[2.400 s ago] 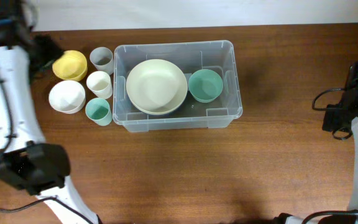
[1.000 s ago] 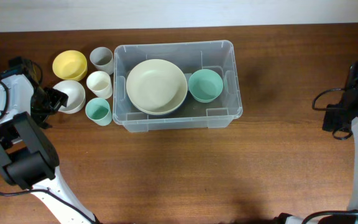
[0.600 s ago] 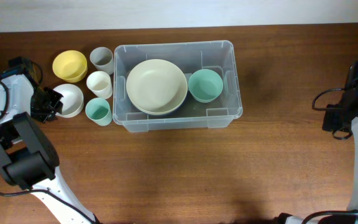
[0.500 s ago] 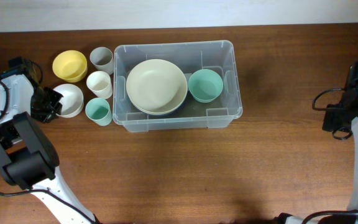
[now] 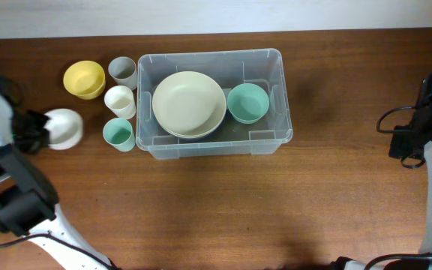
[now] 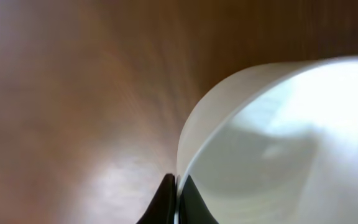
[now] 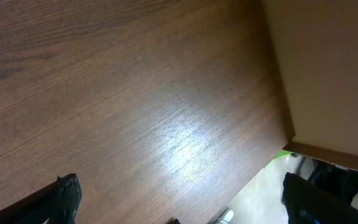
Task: Pack container
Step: 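Grasp the rim of the white bowl at left with the left gripper, then carry the white bowl over the bin and lower it onto the mint bowl, then open the left gripper and move it back to the left, then grasp the yellow bowl at back left with the left gripper and lift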
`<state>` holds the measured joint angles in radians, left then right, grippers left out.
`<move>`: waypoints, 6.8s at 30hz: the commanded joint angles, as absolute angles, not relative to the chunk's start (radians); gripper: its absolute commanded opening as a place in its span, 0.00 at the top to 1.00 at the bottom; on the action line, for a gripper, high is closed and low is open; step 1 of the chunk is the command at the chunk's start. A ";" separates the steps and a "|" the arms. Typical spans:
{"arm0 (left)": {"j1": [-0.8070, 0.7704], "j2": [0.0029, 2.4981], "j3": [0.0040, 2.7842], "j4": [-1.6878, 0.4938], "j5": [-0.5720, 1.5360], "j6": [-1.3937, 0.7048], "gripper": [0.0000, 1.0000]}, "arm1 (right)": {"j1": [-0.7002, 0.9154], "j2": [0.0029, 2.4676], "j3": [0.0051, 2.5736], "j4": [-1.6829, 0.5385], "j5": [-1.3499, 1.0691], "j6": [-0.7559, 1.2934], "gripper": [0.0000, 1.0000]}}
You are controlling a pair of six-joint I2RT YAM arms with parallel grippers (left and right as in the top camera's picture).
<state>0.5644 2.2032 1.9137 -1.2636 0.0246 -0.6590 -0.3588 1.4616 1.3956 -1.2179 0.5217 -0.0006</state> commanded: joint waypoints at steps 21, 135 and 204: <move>0.033 1.947 2.454 -1.321 0.177 -0.544 0.99 | -0.362 1.467 1.390 -1.214 0.523 0.004 0.01; 0.289 2.605 2.670 -1.414 -0.036 -0.617 0.01 | -0.362 1.467 1.390 -1.214 0.523 0.004 0.01; 0.235 2.399 3.139 -1.520 0.214 -0.499 0.99 | -0.362 1.467 1.390 -1.214 0.523 0.004 0.01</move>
<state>0.3157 2.5202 3.1229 -1.5105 0.1673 -0.5743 -0.3584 1.4635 1.3956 -1.2175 0.5217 -0.0006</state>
